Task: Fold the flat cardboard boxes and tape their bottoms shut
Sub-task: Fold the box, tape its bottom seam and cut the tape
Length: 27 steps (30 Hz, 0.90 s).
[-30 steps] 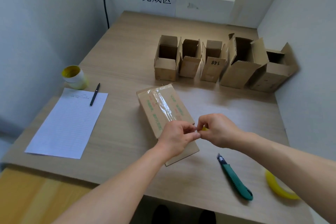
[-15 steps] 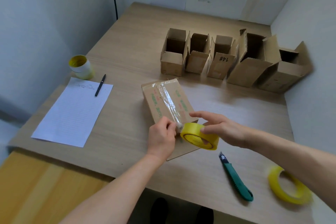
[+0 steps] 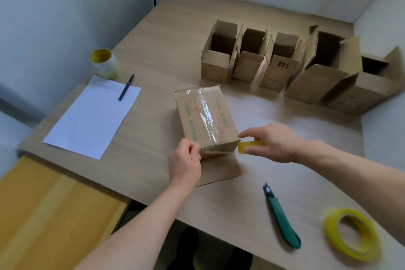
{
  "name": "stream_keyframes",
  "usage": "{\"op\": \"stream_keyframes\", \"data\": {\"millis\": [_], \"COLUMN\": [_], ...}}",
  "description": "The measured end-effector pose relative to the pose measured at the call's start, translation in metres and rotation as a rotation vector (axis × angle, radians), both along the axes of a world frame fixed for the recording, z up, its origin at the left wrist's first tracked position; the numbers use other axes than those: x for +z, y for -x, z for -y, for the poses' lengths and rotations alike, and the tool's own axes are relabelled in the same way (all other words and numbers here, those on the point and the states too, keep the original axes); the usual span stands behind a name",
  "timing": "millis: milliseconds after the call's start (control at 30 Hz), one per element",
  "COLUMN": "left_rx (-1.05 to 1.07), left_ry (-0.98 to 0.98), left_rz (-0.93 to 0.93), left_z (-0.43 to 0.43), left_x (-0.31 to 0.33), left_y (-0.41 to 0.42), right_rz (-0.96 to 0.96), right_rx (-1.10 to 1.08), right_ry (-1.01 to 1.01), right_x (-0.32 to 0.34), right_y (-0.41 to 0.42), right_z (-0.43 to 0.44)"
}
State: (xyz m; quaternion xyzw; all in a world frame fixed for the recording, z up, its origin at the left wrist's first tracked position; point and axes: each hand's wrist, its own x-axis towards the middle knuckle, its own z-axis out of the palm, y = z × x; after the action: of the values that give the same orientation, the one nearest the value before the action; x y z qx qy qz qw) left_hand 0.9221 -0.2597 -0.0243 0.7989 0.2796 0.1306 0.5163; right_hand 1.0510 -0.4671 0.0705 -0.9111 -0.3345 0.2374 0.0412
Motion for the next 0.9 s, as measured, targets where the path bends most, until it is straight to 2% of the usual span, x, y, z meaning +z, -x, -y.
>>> {"op": "stream_keyframes", "data": {"millis": [67, 133, 167, 267, 300, 567, 900], "left_rx": [0.020, 0.017, 0.008, 0.003, 0.003, 0.126, 0.125], "left_ry": [-0.013, -0.034, -0.048, -0.100, -0.116, -0.100, -0.092], "left_rz": [-0.010, -0.021, -0.022, -0.014, -0.017, -0.049, -0.092], "left_z": [-0.004, -0.007, -0.007, -0.002, 0.001, -0.001, -0.010], "left_x": [-0.001, -0.005, -0.005, -0.008, -0.008, -0.020, -0.033], "left_y": [0.002, 0.005, 0.007, 0.010, 0.011, 0.008, 0.004], "right_rz": [-0.207, -0.283, -0.236, 0.186, 0.254, 0.308, 0.317], "right_rx": [-0.041, -0.080, -0.075, 0.042, 0.040, 0.041, 0.111], "right_ry": [-0.114, -0.202, -0.190, 0.065, 0.105, 0.119, 0.137], "right_x": [0.000, -0.002, -0.005, -0.019, -0.024, -0.042, -0.058], "right_y": [-0.002, -0.003, -0.005, -0.005, -0.005, -0.017, -0.028], "right_z": [0.006, 0.014, 0.018, 0.021, 0.020, -0.005, -0.014]}}
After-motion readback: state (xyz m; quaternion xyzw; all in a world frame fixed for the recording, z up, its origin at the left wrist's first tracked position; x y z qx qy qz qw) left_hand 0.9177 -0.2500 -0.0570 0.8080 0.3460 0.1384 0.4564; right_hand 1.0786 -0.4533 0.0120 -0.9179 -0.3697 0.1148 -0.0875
